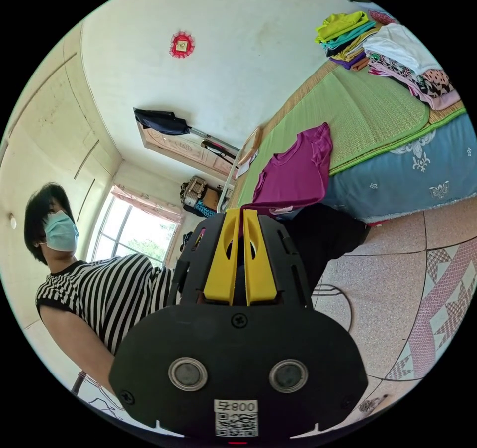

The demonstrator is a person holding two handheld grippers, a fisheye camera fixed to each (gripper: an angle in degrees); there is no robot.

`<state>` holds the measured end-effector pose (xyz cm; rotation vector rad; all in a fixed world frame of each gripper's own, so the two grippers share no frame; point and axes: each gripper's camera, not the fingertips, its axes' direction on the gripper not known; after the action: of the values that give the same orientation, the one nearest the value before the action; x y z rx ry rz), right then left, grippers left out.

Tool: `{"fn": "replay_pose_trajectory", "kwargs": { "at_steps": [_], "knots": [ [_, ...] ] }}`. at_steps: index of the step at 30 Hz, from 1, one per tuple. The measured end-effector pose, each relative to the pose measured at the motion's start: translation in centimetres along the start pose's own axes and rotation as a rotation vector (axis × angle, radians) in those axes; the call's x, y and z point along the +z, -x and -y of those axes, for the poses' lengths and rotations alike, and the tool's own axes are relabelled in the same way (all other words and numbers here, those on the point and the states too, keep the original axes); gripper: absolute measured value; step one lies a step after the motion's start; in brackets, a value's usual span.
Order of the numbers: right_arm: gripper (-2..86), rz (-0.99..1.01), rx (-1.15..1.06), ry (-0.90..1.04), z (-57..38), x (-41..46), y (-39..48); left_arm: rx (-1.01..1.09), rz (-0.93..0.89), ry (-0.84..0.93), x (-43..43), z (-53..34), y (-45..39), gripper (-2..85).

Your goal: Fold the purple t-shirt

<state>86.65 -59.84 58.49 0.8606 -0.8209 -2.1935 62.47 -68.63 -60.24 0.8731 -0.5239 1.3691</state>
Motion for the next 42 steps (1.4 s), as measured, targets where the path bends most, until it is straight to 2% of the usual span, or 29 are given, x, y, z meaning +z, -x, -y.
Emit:
{"fn": "replay_pose_trajectory", "kwargs": {
  "at_steps": [19,42],
  "knots": [
    [0.6,-0.010,-0.022,-0.019,10.1,1.9,0.2,0.028,-0.019,-0.018,2.5,10.2,-0.7,1.6],
    [0.7,-0.074,0.079,0.000,29.6,8.8,-5.7,-0.014,0.014,-0.006,10.2,31.4,1.8,1.6]
  ]
}}
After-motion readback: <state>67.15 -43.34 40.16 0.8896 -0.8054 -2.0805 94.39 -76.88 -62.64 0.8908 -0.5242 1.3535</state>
